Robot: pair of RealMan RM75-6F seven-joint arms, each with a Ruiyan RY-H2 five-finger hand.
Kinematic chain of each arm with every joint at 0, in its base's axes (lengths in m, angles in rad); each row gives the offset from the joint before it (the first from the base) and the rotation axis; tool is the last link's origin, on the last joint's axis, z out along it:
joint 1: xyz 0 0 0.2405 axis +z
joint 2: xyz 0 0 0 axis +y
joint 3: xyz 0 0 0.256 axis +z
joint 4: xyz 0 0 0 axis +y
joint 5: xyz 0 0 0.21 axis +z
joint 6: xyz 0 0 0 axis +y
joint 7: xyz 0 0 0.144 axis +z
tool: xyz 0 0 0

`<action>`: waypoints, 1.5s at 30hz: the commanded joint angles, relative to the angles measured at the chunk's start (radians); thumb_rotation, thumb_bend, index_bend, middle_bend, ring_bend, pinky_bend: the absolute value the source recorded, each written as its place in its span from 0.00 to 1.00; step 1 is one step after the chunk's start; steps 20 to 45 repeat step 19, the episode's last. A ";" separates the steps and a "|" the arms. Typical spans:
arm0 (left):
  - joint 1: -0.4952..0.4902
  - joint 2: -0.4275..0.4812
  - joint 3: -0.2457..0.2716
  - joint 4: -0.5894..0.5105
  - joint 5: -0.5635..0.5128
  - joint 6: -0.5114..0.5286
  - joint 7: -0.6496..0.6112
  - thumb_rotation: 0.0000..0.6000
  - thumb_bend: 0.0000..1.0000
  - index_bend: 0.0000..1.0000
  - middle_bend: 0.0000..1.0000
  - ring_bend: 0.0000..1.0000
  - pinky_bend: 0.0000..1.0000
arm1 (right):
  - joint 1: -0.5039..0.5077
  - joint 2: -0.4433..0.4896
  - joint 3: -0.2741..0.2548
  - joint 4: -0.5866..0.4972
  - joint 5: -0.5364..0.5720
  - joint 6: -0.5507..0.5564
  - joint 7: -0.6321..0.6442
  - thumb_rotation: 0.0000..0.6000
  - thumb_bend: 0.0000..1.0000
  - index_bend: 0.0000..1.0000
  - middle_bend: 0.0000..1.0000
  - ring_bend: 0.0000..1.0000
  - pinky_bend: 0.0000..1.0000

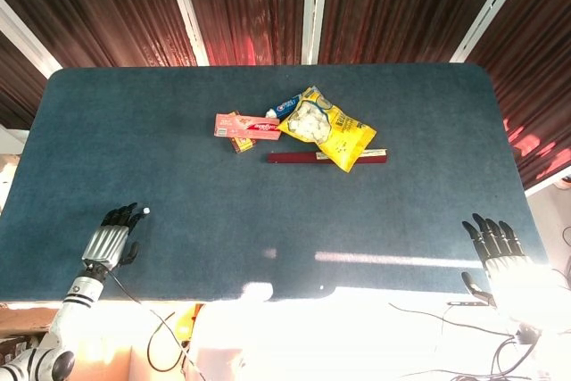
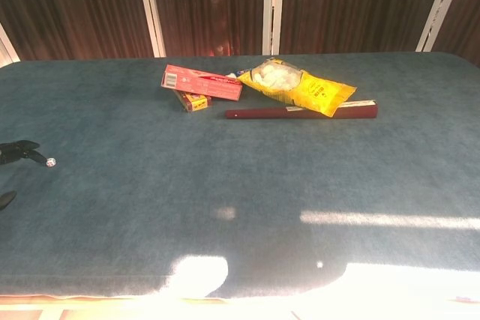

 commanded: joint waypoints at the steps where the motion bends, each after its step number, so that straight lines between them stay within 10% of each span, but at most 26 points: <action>1: 0.052 0.048 0.033 -0.090 0.107 0.142 -0.012 1.00 0.55 0.19 0.00 0.00 0.08 | -0.001 0.001 -0.001 0.000 -0.002 0.002 0.002 1.00 0.29 0.00 0.00 0.00 0.00; 7: 0.231 0.217 0.151 -0.293 0.269 0.447 -0.024 1.00 0.54 0.00 0.00 0.00 0.08 | -0.007 0.002 -0.001 0.003 -0.001 0.011 0.001 1.00 0.29 0.00 0.00 0.00 0.00; 12: 0.304 0.311 0.235 -0.346 0.338 0.506 -0.117 1.00 0.46 0.00 0.00 0.00 0.08 | -0.009 -0.004 0.000 -0.001 0.012 0.006 -0.020 1.00 0.29 0.00 0.00 0.00 0.00; 18: 0.310 0.335 0.214 -0.355 0.330 0.501 -0.123 1.00 0.32 0.00 0.00 0.00 0.08 | -0.009 -0.015 -0.001 -0.003 0.018 -0.003 -0.046 1.00 0.29 0.00 0.00 0.00 0.00; 45: 0.312 0.336 0.212 -0.357 0.332 0.502 -0.123 1.00 0.32 0.00 0.00 0.00 0.08 | -0.008 -0.017 -0.002 -0.003 0.018 -0.005 -0.047 1.00 0.29 0.00 0.00 0.00 0.00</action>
